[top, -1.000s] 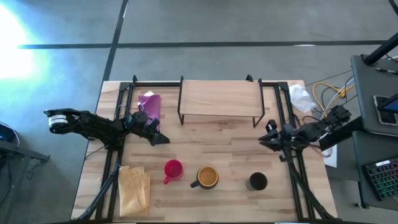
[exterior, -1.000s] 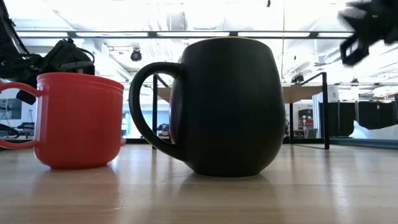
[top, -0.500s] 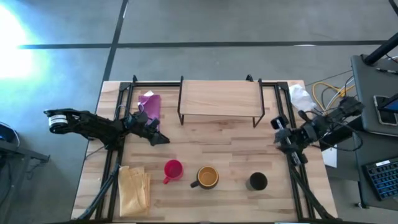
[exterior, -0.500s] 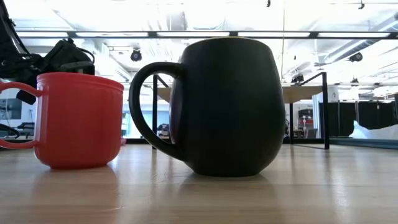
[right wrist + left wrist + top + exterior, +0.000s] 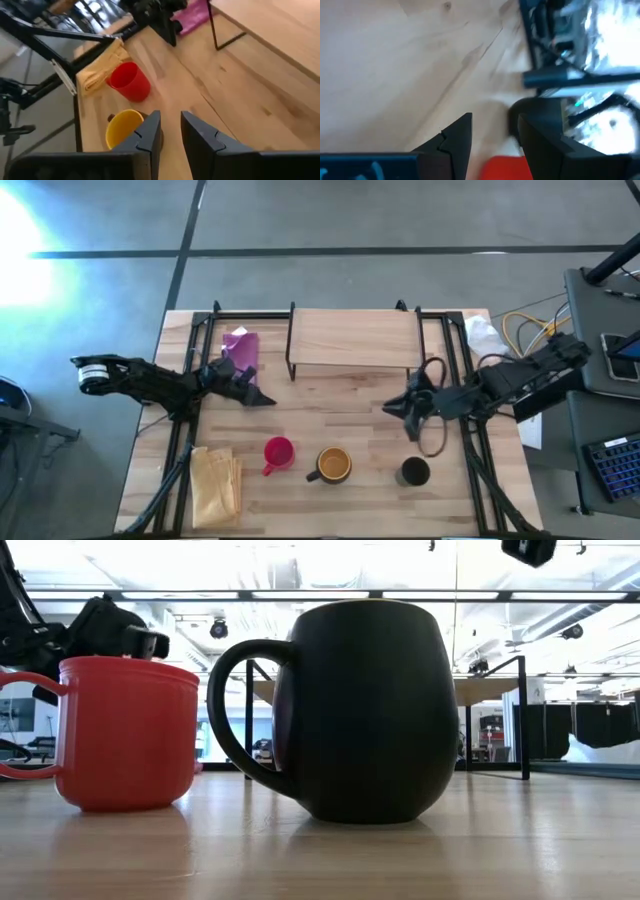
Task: Stack small to large cups/mugs on shelf
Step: Put the black cup on the shelf
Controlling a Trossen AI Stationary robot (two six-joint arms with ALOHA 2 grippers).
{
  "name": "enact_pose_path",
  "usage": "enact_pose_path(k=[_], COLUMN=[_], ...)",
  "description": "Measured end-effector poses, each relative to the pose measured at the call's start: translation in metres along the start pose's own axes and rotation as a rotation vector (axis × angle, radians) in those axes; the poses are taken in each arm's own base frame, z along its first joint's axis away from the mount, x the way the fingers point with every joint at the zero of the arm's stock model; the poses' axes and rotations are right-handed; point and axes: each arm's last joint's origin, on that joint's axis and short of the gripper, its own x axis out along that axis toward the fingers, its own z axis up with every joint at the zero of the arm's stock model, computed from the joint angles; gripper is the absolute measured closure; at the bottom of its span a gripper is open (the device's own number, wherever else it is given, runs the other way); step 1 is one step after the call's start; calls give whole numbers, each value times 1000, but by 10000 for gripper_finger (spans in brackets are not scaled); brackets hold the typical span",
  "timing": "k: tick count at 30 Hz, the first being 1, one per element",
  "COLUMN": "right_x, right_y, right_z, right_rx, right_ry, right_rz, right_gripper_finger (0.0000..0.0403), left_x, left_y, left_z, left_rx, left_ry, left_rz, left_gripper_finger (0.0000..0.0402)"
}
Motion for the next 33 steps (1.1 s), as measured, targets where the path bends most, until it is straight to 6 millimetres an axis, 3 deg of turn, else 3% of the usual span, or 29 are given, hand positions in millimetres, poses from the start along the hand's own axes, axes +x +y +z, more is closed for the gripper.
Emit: enact_pose_path(k=[8,11,15,18,21,24,28,33], right_x=[5,6,-1,-11,-20,-24,-31,-38], right_y=[55,65,52,37,21,4,-10,-11], right_z=[53,67,82,93,97,96,93,101], right_rx=[-196,-209,-187,-126,-53,-27,-56,-138], right_ry=[-88,-88,-48,-11,39,64,24,-113], right_rz=[58,44,-14,66,139,151,139,139], right_gripper_finger=[335,335,335,335,335,335,335,335], left_x=[0,2,0,-9,-17,-18,-16,-3], left_y=[-6,-11,-38,-63,-79,-95,-133,-177], left_z=[5,9,9,5,1,1,11,34], left_rx=[-24,-2,300,510,604,636,733,858], left_ry=[-62,-104,-65,-47,-20,-1,77,259], left_rz=[-35,-48,-313,-575,-741,-809,-890,-689], left_gripper_finger=[256,256,256,256,256,256,256,256])
